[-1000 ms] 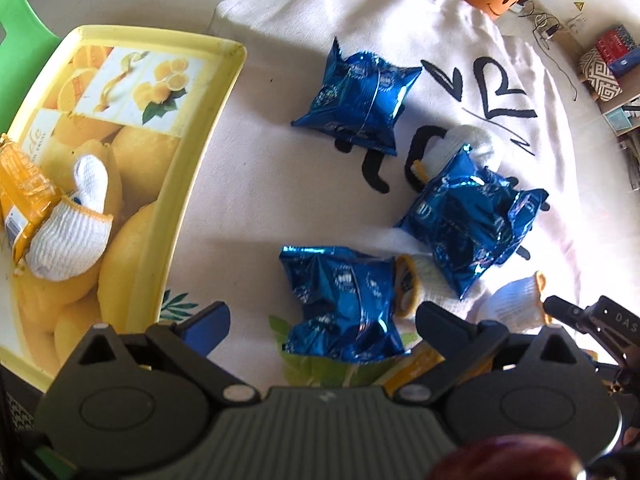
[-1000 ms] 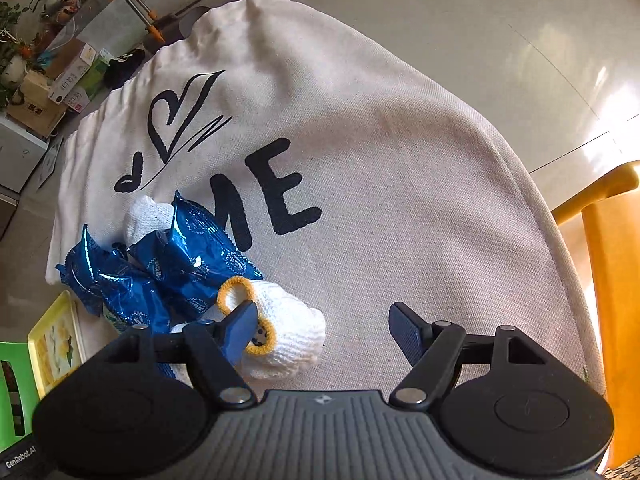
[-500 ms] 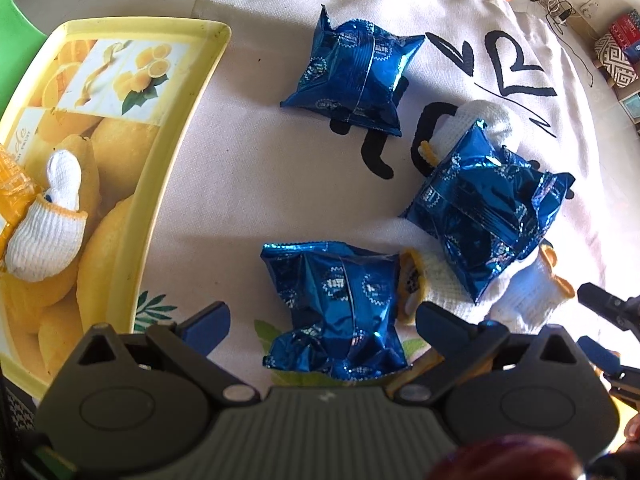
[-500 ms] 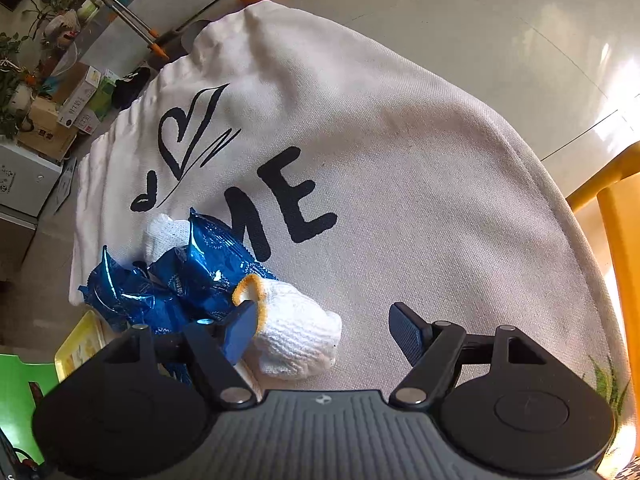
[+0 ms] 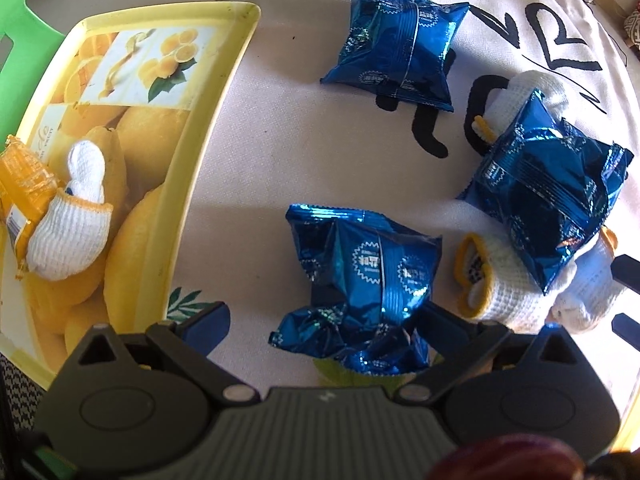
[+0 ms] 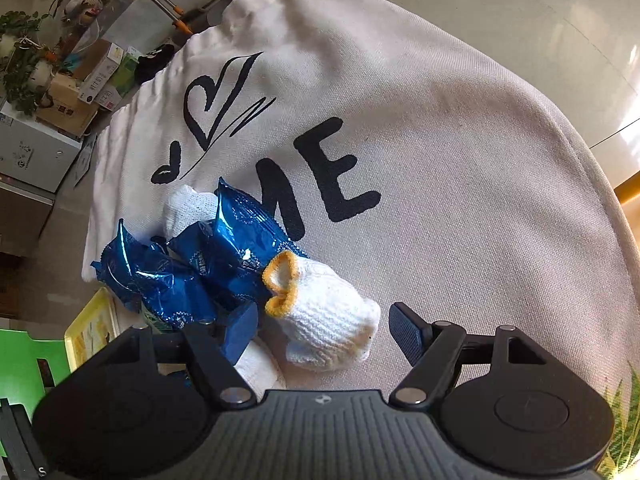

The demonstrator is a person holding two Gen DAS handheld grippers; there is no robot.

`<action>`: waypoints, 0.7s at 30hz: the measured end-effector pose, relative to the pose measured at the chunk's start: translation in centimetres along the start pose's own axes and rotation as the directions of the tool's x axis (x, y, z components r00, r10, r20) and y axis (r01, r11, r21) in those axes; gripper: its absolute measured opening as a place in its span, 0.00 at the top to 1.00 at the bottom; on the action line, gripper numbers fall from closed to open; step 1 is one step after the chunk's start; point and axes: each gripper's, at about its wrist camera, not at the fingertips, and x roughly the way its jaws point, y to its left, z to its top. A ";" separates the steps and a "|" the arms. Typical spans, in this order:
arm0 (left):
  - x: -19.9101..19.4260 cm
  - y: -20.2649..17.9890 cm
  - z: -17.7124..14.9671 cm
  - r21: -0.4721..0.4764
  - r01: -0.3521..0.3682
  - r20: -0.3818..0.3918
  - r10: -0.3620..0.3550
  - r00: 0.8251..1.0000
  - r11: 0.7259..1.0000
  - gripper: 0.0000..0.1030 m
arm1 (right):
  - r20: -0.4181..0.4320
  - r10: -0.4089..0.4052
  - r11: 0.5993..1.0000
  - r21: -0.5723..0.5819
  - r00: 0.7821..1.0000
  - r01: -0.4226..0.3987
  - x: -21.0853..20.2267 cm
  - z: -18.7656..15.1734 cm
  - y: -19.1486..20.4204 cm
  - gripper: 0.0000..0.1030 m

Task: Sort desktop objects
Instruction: 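Grasp white glove with yellow cuff in right tool while left tool grasps blue packet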

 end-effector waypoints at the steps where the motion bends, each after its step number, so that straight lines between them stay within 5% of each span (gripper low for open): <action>1: 0.1 -0.2 -0.1 0.013 0.002 -0.004 -0.002 1.000 1.000 0.01 | -0.004 -0.007 1.000 -0.007 1.000 0.007 0.3 0.0 0.2 0.29; 8: 1.3 -1.4 -0.6 0.079 -0.022 -0.034 0.024 0.999 0.997 0.01 | -0.019 -0.050 0.997 -0.064 0.999 0.049 1.8 -0.4 1.5 0.29; 21: 2.6 -1.4 -0.6 0.059 -0.052 -0.061 0.055 0.997 0.997 0.00 | -0.023 -0.152 0.979 -0.141 0.988 0.147 3.6 -1.0 2.5 0.28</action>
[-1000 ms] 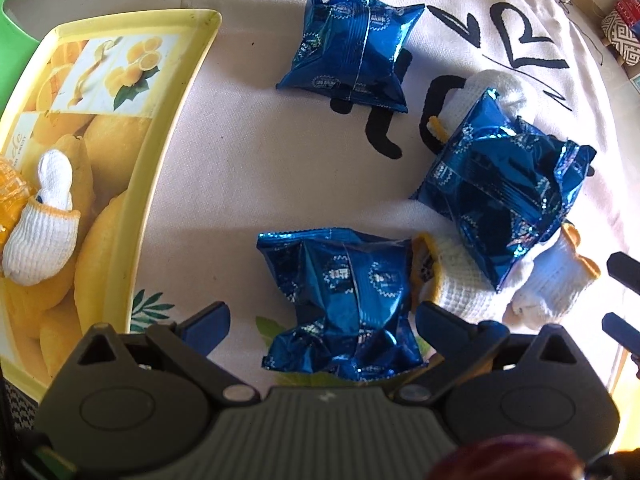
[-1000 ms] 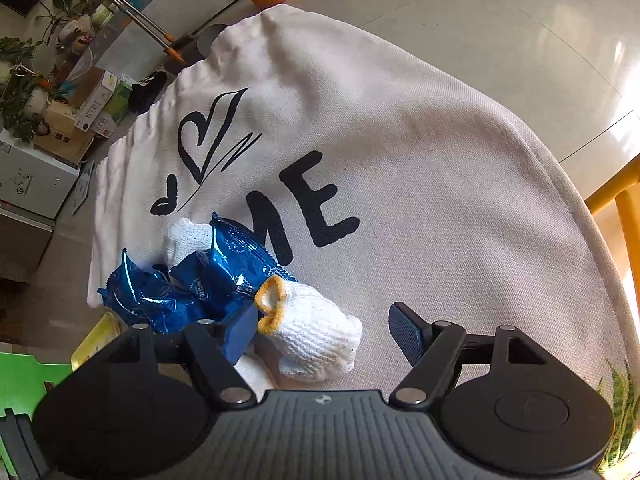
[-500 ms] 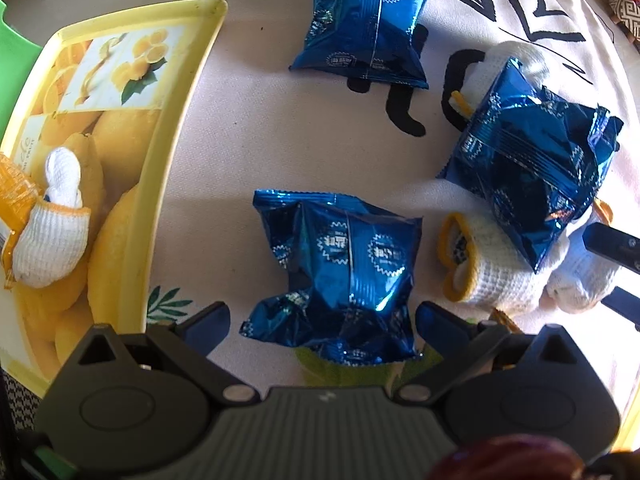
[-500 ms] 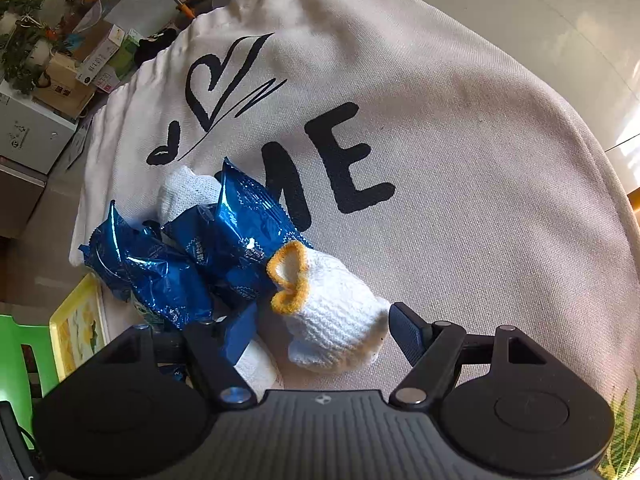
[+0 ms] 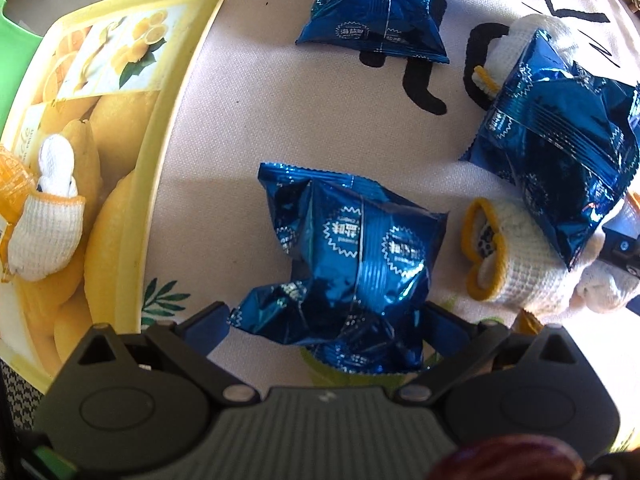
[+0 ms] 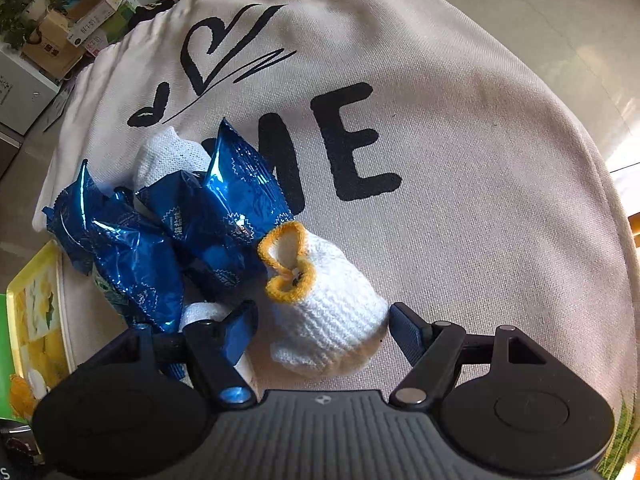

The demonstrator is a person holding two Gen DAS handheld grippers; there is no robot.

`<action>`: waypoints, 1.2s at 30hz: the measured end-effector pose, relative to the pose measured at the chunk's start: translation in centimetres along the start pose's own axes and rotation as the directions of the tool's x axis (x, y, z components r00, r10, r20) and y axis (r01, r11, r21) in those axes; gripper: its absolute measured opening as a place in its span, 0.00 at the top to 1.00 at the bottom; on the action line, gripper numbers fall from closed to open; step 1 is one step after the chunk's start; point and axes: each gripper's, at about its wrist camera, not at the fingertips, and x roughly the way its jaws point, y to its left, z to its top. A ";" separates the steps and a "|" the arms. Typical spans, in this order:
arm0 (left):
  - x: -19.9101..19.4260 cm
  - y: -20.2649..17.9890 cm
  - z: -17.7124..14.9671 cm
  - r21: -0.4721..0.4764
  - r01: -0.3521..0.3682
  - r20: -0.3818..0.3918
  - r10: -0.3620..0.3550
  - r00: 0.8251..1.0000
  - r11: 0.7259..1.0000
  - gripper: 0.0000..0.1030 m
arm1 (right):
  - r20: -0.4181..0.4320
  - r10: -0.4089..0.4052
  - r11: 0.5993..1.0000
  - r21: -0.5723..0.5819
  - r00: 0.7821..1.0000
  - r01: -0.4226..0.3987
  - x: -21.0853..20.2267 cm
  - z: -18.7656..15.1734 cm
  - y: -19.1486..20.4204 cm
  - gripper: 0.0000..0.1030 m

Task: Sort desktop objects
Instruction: 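Grasp white glove with yellow cuff in right tool while left tool grasps blue packet, then carry the glove toward yellow tray with right tool while left tool carries blue packet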

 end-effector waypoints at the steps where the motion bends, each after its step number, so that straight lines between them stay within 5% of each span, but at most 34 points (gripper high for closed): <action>1: 0.0 0.0 0.0 0.001 0.000 -0.001 0.000 1.000 1.000 0.01 | 0.005 -0.004 1.000 0.000 1.000 0.004 0.1 -0.1 0.1 0.28; 11: 0.1 0.2 -0.1 0.004 0.003 -0.005 -0.003 1.000 1.000 0.01 | 0.013 -0.059 0.996 -0.061 0.998 0.060 0.3 -0.3 1.2 0.28; 16: -0.2 0.1 -0.4 0.017 0.008 0.012 -0.008 1.000 1.000 0.08 | 0.032 -0.078 0.994 -0.074 0.996 0.080 0.0 -0.4 1.2 0.44; 19: -0.7 -0.1 -0.7 0.046 0.015 0.039 -0.017 0.999 0.999 0.16 | 0.029 -0.057 0.997 -0.045 0.998 0.058 -0.2 -0.3 0.8 0.47; 26: -2.2 0.8 -0.6 0.019 0.109 0.054 -0.110 0.992 0.994 0.18 | 0.061 -0.027 1.000 -0.014 0.998 0.028 -1.5 0.0 0.8 0.47; 36: -4.6 3.4 0.4 -0.010 0.101 0.121 -0.100 0.988 0.995 0.18 | 0.124 0.061 0.997 0.033 0.990 -0.066 -3.7 1.2 1.2 0.47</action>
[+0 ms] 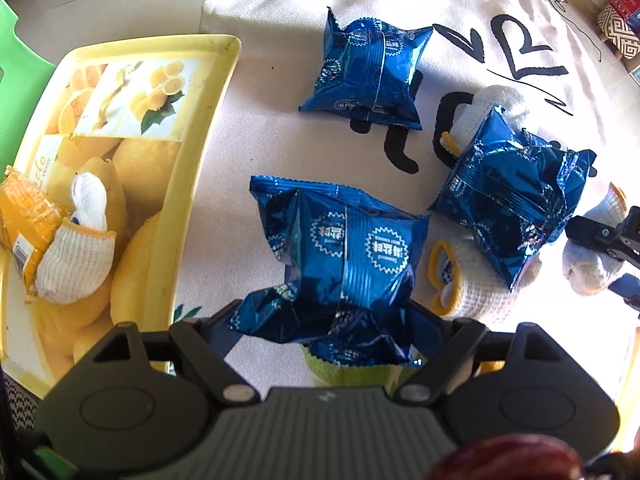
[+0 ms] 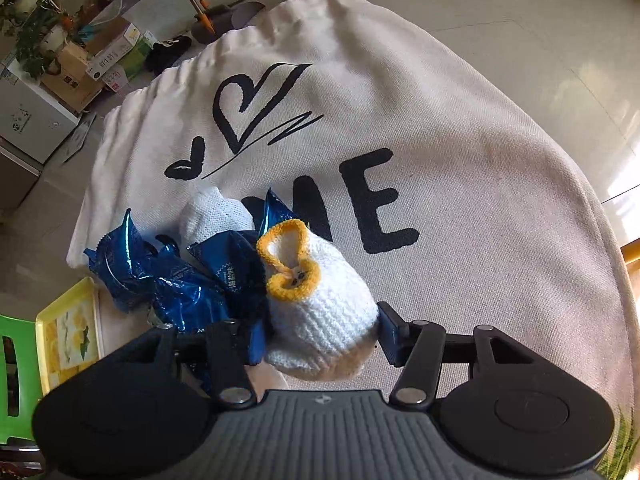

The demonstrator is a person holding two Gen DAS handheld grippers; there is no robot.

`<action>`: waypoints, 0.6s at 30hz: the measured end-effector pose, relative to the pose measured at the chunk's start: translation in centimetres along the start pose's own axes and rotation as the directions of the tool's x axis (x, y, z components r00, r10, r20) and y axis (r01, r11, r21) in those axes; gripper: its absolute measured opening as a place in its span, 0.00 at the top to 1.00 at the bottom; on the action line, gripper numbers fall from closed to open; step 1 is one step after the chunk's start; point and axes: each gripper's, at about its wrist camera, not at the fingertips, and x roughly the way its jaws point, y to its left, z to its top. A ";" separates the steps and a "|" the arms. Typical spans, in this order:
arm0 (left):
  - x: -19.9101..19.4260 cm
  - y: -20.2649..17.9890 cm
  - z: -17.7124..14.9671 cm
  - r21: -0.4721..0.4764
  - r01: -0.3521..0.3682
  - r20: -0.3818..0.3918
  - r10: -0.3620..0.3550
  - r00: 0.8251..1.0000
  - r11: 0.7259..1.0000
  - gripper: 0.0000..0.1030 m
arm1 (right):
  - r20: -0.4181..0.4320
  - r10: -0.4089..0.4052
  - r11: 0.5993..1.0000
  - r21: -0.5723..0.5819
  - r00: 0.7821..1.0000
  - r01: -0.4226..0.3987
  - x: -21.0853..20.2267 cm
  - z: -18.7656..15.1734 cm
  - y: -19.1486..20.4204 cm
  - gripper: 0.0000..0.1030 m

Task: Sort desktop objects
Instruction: 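Carry the glove toward yellow tray with right tool while left tool carries blue packet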

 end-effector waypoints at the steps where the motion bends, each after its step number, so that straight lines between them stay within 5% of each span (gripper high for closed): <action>1: -0.2 0.1 0.0 -0.002 0.003 0.005 -0.003 1.000 1.000 0.18 | 0.006 0.008 1.000 -0.001 1.000 -0.008 -0.3 0.0 0.1 0.47; 18: -3.5 1.4 1.6 -0.071 -0.033 0.153 0.043 0.987 0.997 0.18 | 0.122 0.195 0.974 -0.142 0.973 -0.177 -4.4 -0.6 4.9 0.47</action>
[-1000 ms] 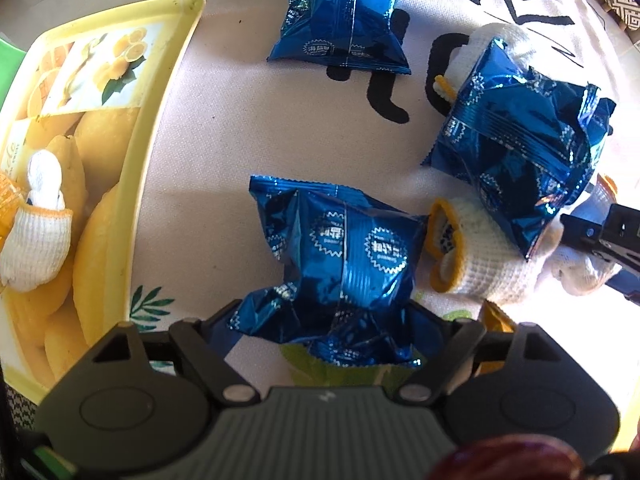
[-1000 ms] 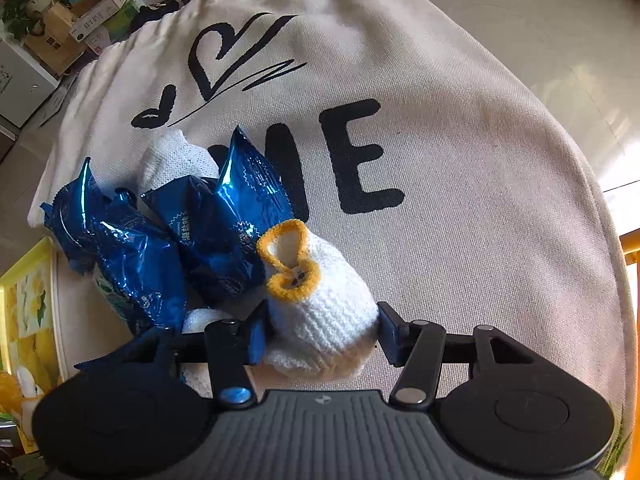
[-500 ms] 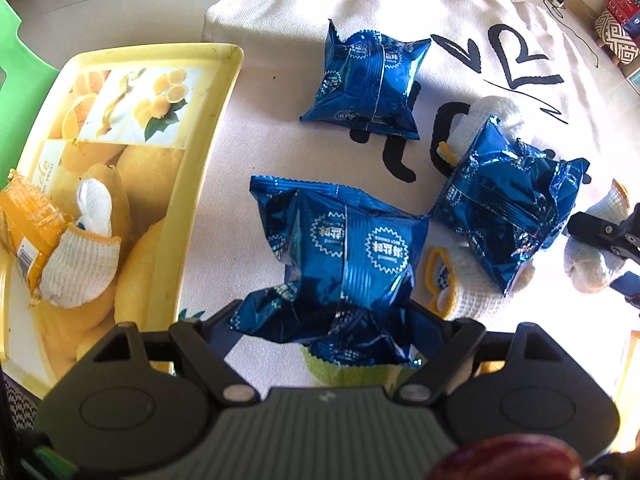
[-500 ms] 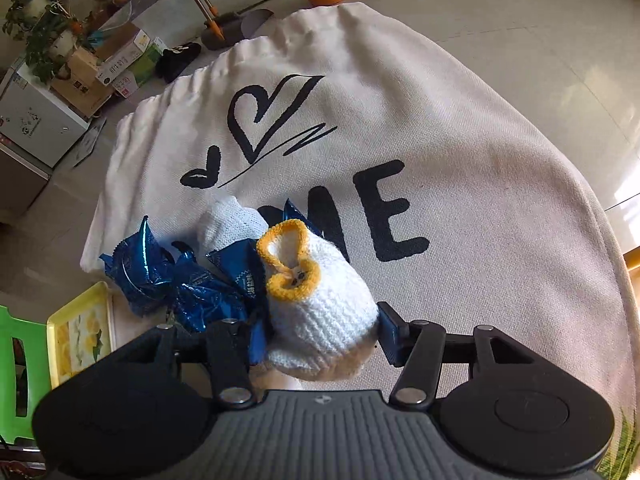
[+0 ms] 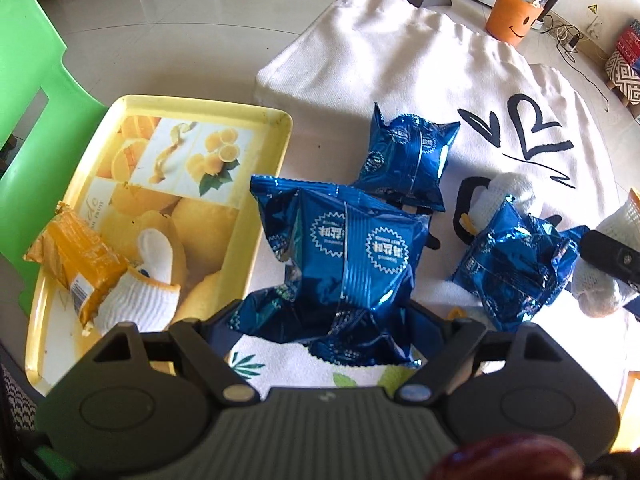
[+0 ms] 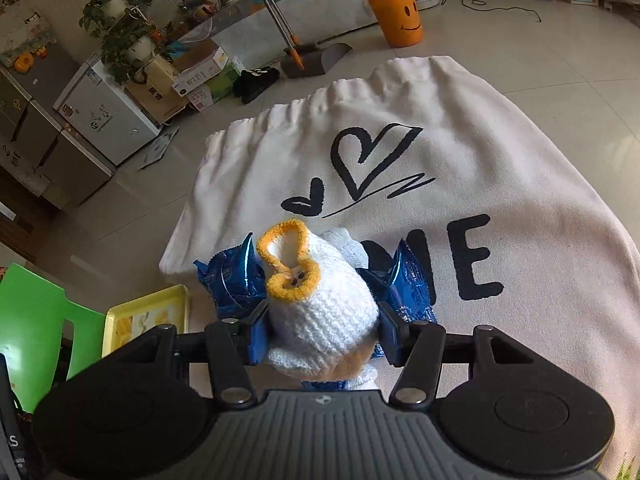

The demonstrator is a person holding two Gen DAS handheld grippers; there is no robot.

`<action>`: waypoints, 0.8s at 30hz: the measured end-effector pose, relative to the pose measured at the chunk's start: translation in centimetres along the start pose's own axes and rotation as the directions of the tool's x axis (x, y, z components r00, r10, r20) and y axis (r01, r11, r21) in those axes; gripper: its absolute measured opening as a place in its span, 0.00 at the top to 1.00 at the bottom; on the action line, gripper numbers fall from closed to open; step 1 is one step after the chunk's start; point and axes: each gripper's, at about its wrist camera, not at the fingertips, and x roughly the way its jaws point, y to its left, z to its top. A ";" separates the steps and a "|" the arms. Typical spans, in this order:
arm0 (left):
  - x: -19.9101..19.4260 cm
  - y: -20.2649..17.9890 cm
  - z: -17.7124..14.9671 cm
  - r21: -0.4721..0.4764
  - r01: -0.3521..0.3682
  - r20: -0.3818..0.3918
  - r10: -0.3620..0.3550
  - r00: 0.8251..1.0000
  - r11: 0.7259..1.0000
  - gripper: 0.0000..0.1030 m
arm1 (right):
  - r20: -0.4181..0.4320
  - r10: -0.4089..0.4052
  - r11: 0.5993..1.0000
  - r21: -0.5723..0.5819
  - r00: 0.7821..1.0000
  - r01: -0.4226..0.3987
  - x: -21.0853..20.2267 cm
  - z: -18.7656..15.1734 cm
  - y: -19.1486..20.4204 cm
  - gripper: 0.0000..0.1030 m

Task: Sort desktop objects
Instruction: 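Carry the glove toward yellow tray with right tool while left tool carries blue packet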

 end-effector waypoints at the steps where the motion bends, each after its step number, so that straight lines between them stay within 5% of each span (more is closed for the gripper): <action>1: 0.0 0.1 0.1 -0.006 0.000 0.001 0.000 1.000 1.000 0.18 | -0.002 0.009 1.000 -0.010 1.000 -0.009 0.1 -0.1 0.4 0.47; 15: -2.3 5.1 2.5 -0.157 0.032 0.043 -0.025 0.999 0.987 0.18 | -0.074 0.123 0.976 -0.171 0.990 -0.134 1.9 -2.4 6.2 0.47; 24: -5.0 10.2 4.7 -0.242 0.084 0.129 -0.054 0.990 0.967 0.18 | -0.200 0.164 0.951 -0.227 0.966 -0.209 4.4 -5.3 9.6 0.47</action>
